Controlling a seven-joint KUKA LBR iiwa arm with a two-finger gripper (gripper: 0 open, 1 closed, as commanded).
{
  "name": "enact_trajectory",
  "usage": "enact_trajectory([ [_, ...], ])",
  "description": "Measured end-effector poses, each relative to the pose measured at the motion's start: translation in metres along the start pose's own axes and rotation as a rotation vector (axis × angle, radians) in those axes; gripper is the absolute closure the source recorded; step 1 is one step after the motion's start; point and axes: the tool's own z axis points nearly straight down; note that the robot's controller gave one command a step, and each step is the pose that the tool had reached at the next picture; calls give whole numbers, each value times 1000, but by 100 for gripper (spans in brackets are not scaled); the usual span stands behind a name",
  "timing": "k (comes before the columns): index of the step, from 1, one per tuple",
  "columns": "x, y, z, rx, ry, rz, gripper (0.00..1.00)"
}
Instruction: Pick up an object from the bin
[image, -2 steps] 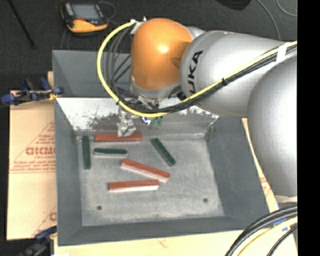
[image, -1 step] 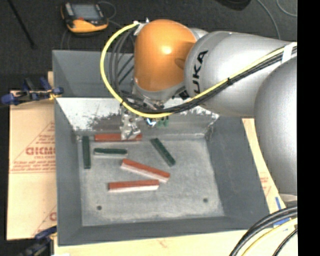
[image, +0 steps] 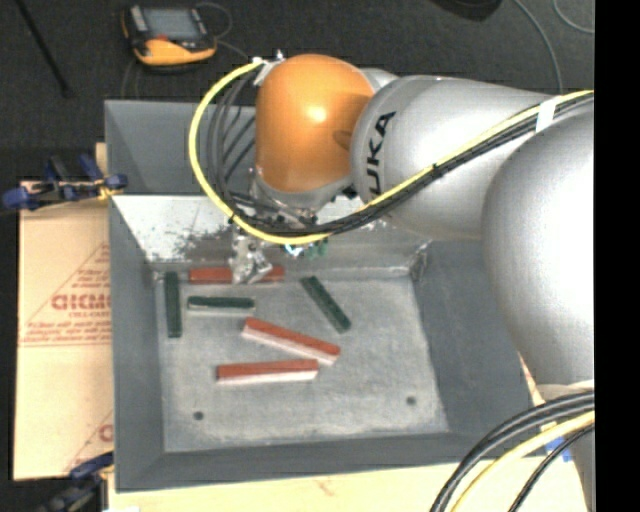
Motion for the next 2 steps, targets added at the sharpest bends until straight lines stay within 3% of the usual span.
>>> enact_trajectory([
  [1,4,4,31,-3,15,-62,100],
  [2,21,12,-10,-4,13,-270,100],
])
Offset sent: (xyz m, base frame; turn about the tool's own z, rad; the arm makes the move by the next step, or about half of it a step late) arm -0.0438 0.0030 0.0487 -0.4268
